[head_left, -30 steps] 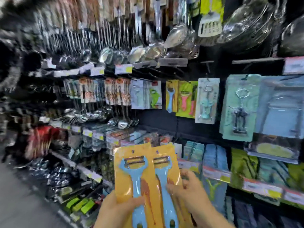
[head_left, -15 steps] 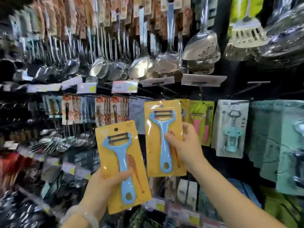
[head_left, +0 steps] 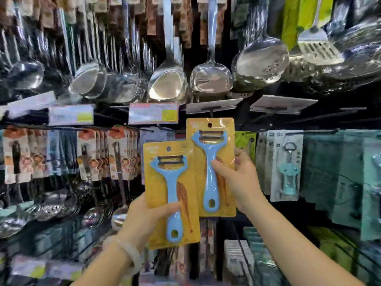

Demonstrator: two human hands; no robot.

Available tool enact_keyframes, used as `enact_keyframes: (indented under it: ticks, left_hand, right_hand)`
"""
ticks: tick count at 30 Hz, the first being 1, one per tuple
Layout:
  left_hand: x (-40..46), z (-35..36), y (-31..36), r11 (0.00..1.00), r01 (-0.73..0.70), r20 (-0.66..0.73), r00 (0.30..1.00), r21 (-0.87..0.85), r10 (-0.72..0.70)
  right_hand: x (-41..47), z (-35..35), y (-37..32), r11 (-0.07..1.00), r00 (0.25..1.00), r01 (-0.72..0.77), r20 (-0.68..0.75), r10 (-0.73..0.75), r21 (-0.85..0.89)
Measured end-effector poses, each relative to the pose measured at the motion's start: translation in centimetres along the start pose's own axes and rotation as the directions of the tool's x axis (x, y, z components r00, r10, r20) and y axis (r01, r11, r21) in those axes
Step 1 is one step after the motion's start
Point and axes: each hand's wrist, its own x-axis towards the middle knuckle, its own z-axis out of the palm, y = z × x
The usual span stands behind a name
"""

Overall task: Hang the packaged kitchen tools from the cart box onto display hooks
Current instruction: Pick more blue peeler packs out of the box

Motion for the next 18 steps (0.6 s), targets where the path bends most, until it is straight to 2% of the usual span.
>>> enact_keyframes:
  ticks: [9, 18]
  left_hand:
    - [2.1, -1.6, 0.4, 0.999, 0.033, 0.211, 0.977, -0.028, -0.026]
    - [3.6, -2.2, 0.0, 0.999, 0.012, 0.297, 0.955, 0.038, -0.023]
  right_hand:
    - [-0.5, 1.2, 0.4, 0.999, 0.996, 0.032, -0.089, -0.029, 0.035]
    - [1.3, 1.2, 1.5, 0.993, 0.985, -0.043, -0.174, 0.024, -0.108]
